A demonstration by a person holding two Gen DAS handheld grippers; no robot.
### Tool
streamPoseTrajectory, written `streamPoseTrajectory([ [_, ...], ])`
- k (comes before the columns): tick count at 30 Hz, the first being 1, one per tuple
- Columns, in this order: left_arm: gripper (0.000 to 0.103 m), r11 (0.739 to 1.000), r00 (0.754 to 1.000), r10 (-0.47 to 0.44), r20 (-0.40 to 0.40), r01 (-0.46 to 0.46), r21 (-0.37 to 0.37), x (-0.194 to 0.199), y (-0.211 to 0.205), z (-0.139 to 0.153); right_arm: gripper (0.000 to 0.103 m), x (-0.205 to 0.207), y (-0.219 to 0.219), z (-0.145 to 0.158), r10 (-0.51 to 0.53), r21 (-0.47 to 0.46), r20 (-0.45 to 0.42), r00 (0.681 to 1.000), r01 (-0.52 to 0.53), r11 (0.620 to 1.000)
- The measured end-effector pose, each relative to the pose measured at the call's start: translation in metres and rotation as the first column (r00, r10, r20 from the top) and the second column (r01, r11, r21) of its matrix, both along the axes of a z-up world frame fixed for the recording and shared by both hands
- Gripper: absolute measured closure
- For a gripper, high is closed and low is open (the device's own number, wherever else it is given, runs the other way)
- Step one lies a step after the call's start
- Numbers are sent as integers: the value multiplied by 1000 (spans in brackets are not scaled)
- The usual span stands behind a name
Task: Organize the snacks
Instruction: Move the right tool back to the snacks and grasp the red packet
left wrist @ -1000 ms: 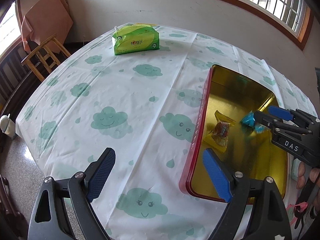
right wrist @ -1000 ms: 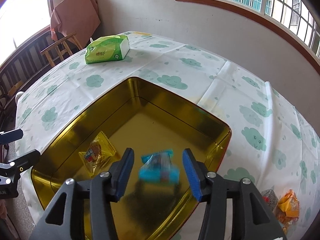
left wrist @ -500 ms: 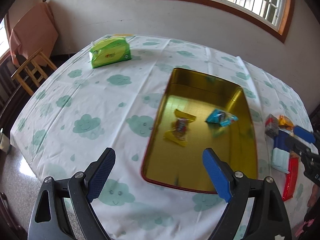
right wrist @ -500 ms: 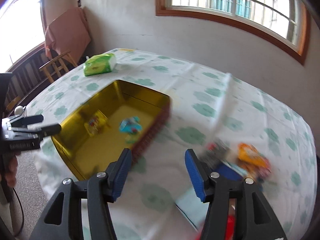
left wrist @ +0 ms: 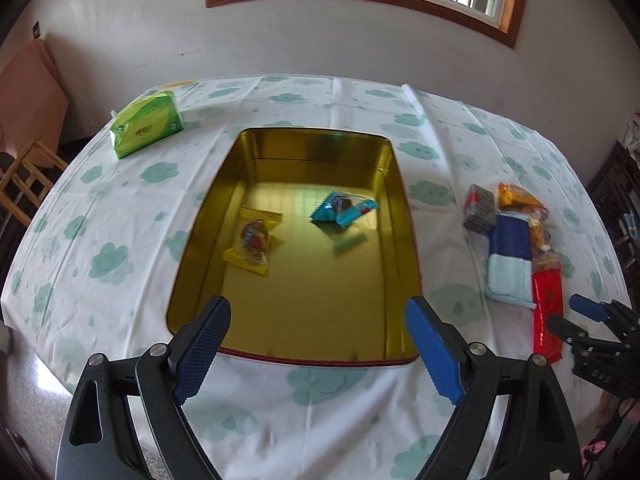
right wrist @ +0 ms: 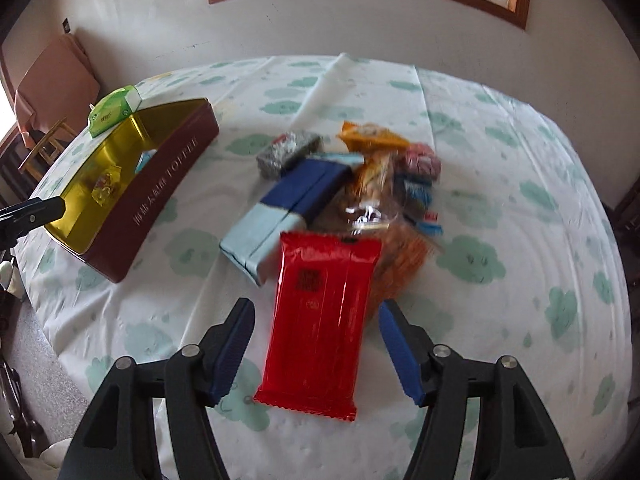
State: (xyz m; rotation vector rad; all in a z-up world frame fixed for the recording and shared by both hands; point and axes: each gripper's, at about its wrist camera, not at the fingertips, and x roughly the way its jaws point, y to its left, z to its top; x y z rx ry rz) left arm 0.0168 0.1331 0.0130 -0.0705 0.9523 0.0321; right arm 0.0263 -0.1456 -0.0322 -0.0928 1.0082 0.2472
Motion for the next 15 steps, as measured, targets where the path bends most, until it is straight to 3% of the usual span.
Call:
streamPoseTrajectory([
  [5,17,1000,1000,-28,-4,28,6,0,-12,0,37,0,6,-19,-19,-12,-33,999,18,1000],
  [9,16,999,999,-44,-13,44,7,1,-20,-4,37,0,9,-23,-25,-32,-13,1000,24,999],
  [10,16,999,999,-50,-15,51,8,1,-23,-5,39,0,9,-24,-28,-33,-9,1000,28,999],
  [11,17,998,998,-55,-16,55,11,2,-25,-5,50,0,7,-23,-33,-31,-3,999,32,999],
  [12,17,998,998,-59,-17,59,14,3,-27,-6,54,-1,5,-23,-35,-28,1,999,35,999],
  [15,17,997,997,-75,-22,76,16,4,-36,-7,59,-2,-3,-21,-26,-1,-4,1000,26,1000],
])
